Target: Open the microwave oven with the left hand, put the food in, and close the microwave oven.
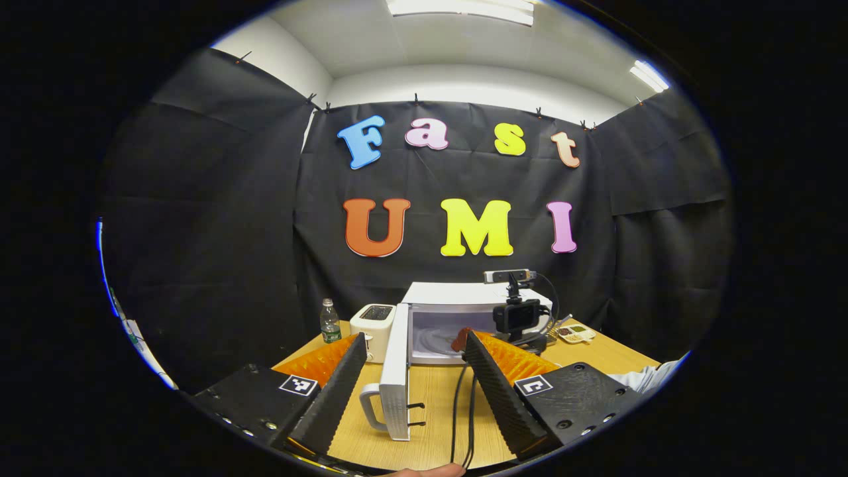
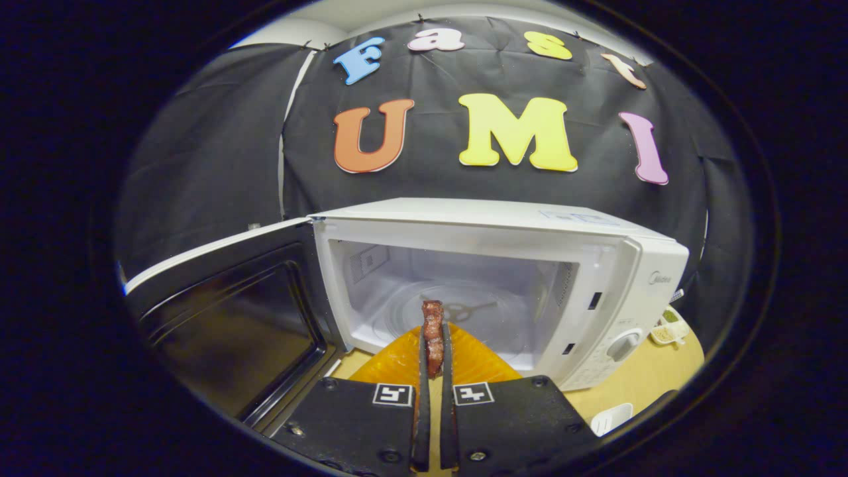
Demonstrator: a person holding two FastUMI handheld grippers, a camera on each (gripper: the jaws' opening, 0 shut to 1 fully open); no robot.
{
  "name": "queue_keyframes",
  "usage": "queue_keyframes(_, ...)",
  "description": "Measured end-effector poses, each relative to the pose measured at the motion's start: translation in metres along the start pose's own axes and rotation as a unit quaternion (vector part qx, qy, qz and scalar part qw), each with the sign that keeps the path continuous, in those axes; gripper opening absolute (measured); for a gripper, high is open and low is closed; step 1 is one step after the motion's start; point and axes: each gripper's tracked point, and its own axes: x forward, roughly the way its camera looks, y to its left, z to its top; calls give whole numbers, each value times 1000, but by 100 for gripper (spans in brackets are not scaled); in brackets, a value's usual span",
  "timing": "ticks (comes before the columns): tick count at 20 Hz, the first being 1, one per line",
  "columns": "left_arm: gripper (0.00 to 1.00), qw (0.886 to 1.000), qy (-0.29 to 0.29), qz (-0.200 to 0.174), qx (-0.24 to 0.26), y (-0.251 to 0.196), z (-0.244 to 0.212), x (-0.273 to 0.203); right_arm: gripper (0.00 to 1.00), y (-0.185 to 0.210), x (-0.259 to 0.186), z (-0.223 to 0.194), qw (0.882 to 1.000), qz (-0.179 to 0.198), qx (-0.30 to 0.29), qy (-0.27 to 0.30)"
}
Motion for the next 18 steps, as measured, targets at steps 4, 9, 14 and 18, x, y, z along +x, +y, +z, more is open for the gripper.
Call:
queue_keyframes(4,92,1000,12,-7,0,-1,-11,12,10,2,36,8,998,-2,64,-11)
queue_keyframes(9,92,1000,22,-6,-3,4,-21,23,10,-11,67,19,960,-26,268,-71)
queue_keyframes(14,82,999,31,2,-6,14,-29,30,10,-40,101,3,892,-99,424,-118)
queue_keyframes(18,82,999,38,10,-16,24,-35,31,11,-35,125,-16,877,-131,452,-96)
